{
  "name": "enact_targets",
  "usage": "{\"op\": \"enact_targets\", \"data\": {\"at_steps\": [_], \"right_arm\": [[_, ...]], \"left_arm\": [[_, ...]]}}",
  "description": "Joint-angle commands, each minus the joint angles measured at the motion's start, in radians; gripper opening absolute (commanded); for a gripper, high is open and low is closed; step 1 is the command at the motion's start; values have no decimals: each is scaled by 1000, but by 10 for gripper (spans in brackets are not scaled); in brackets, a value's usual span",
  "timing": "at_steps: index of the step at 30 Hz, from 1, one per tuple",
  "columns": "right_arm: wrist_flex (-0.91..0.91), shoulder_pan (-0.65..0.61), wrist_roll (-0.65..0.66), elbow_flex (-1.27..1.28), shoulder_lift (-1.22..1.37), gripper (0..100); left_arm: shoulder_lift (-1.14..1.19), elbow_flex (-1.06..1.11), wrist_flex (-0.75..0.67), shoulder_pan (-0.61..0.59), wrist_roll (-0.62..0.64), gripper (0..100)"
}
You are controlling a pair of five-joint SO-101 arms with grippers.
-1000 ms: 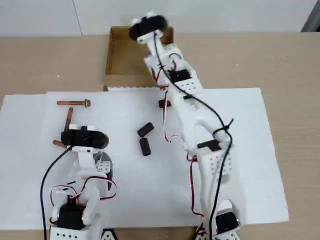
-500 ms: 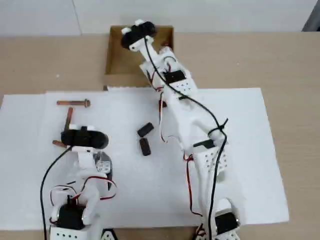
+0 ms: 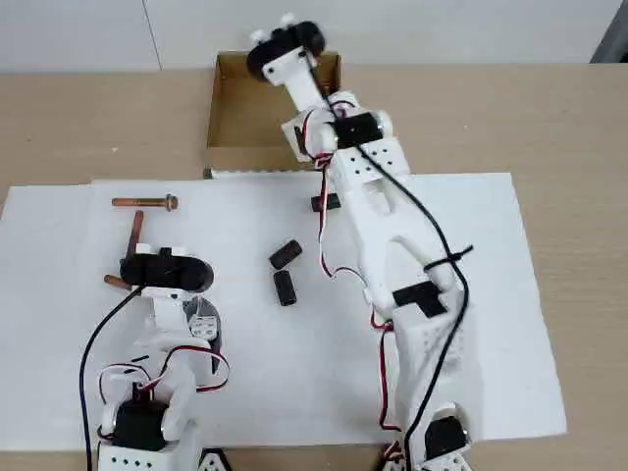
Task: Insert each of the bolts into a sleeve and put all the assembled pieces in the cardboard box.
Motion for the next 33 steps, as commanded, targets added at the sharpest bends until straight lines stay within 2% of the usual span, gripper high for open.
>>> {"op": "enact_targets", "data": {"at_steps": [1,9,13,21,33], "right_arm": [[131,-21,-95,-51,-134,3],[427,-74,-253,-51,-229,3],[573,-90,-301,-44,-260,3],[587,-122,-311,25,-340,3],[567,-214,-316,512,-493,3]], "left_arm": [[-9,-16,11,-2,-2,6],[-9,-15,11,-15,0,6],[-11,-13,6,-140,-6,6],[-11,-13,9,-325,-8,6],[-11,-13,11,-325,-8,6]]}}
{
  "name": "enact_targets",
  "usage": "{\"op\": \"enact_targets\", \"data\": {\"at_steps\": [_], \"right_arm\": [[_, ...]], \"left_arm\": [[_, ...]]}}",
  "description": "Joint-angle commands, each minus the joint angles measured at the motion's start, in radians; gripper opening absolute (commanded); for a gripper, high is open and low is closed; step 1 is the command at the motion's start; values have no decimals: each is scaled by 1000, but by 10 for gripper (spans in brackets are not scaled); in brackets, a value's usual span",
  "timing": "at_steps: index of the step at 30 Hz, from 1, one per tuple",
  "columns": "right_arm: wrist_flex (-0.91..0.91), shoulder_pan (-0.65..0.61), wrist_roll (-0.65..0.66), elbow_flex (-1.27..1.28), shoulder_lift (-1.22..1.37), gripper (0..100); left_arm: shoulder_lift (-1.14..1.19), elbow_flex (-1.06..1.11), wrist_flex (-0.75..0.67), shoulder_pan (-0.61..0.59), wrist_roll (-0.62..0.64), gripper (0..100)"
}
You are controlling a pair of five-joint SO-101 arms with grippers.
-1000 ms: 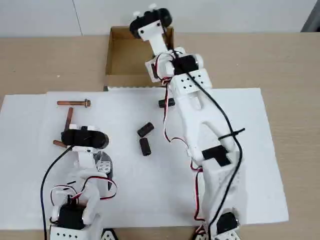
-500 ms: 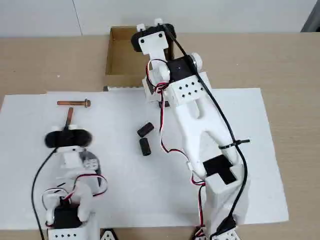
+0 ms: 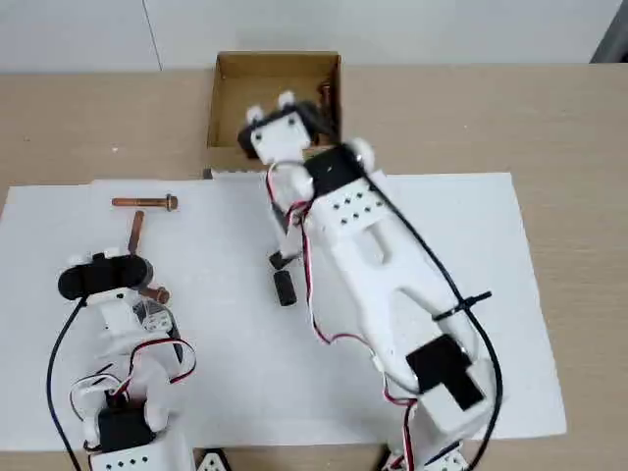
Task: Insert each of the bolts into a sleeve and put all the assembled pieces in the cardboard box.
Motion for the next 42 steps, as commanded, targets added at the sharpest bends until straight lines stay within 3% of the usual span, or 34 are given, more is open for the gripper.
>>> {"op": "enact_targets", "data": {"at_steps": [1,16,30,38,42], "right_arm": [[-19,-18,-6,87,-56,3],[-229,-117,-5,180,54,5],[-225,-133,-9,176,111,9],[-229,-133,-6,176,111,213],[-232,-133,-9,176,119,223]], "left_arm": [[-11,-13,11,0,-6,6],[-11,-13,11,2,-6,6],[-11,-13,11,2,-6,6],[-11,-13,11,2,-6,6],[-11,-13,11,2,-6,6]]}}
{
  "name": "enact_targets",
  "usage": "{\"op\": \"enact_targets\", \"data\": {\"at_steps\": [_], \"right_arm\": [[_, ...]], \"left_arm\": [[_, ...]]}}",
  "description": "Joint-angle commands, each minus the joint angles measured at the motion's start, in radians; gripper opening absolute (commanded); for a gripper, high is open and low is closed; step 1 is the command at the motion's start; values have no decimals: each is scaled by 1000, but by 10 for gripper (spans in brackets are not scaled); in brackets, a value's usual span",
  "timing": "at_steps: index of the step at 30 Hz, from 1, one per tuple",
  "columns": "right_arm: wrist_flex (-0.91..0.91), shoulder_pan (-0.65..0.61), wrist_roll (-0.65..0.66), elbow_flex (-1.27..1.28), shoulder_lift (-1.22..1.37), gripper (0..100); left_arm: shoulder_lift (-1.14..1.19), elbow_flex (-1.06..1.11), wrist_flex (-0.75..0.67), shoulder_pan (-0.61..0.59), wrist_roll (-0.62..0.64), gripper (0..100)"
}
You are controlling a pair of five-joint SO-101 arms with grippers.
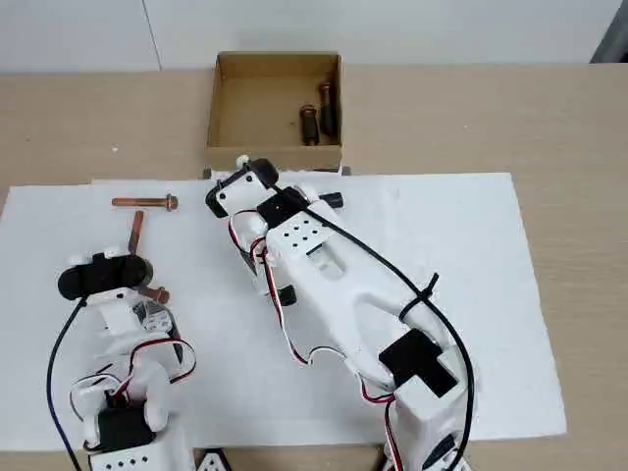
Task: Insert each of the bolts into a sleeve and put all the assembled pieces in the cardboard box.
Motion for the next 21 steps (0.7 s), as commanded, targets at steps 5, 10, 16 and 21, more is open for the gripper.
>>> {"op": "enact_targets", "data": {"at_steps": [5,10,16,21], "right_arm": [[-53,-8,-5,-3,-4,223],[-70,-39,-6,-2,-1,223],[-61,-45,-8,-2,82,223],[-61,-42,-9,-3,116,218]], "left_arm": [[-11,-13,11,2,-6,6],[-11,-13,11,2,-6,6],[-11,-13,11,2,-6,6],[-11,-13,11,2,-6,6]]}}
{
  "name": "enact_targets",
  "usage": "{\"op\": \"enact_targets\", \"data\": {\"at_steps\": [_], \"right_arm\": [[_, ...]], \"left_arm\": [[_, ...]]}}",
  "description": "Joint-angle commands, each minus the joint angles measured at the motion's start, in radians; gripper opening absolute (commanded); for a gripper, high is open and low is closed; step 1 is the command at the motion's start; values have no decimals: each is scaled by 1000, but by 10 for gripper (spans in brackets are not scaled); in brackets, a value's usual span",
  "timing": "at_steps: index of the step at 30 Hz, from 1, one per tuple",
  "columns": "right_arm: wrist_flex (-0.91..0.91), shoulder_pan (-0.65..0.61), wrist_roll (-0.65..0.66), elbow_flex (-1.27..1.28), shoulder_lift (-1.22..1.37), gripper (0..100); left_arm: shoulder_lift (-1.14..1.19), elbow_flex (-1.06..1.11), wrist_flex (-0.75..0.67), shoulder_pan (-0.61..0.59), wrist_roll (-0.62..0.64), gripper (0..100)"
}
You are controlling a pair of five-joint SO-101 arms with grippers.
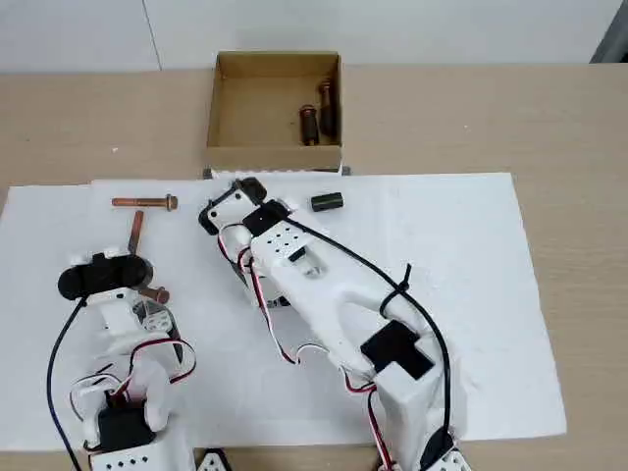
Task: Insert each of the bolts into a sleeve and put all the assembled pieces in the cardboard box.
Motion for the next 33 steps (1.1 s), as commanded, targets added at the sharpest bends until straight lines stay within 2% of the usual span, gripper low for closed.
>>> {"op": "enact_targets", "data": {"at_steps": [1,6,13,18,26,33], "right_arm": [[-5,-1,-9,-6,-5,203],[-10,1,-6,-6,-5,5],[2,1,-6,-11,-13,3],[85,4,-8,-54,-67,3],[179,48,-8,-117,-294,3],[236,150,-18,-117,-492,3]], "left_arm": [[-11,-13,11,2,-6,6],[-11,-13,11,2,-6,6],[-11,-13,11,2,-6,6],[-11,-13,11,2,-6,6],[-11,-13,11,0,-3,6],[-11,-13,11,0,-3,6]]}}
